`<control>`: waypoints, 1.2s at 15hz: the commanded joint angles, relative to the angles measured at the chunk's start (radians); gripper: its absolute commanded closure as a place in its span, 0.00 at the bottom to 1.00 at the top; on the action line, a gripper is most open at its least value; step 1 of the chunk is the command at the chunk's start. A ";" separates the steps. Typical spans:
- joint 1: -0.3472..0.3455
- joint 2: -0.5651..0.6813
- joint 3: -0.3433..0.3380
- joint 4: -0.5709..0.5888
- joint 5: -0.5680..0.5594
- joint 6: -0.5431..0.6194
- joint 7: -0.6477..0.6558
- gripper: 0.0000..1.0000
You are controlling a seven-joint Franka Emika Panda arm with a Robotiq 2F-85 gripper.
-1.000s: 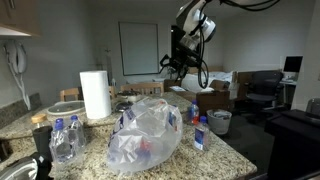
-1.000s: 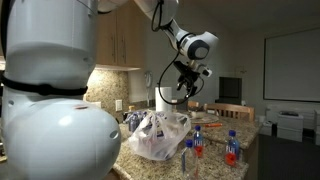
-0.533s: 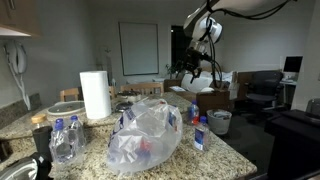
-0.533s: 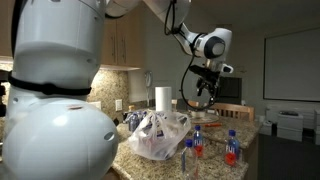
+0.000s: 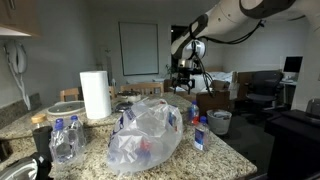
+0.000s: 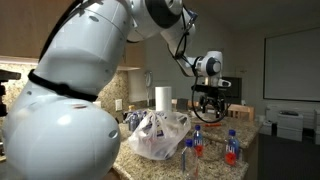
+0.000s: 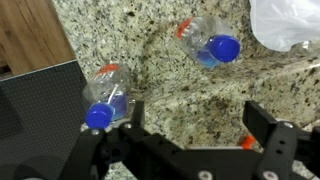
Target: Place five empty water bottles inside the clear plastic bag
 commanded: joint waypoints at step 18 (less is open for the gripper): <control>0.065 0.177 0.026 0.136 -0.037 -0.201 0.124 0.40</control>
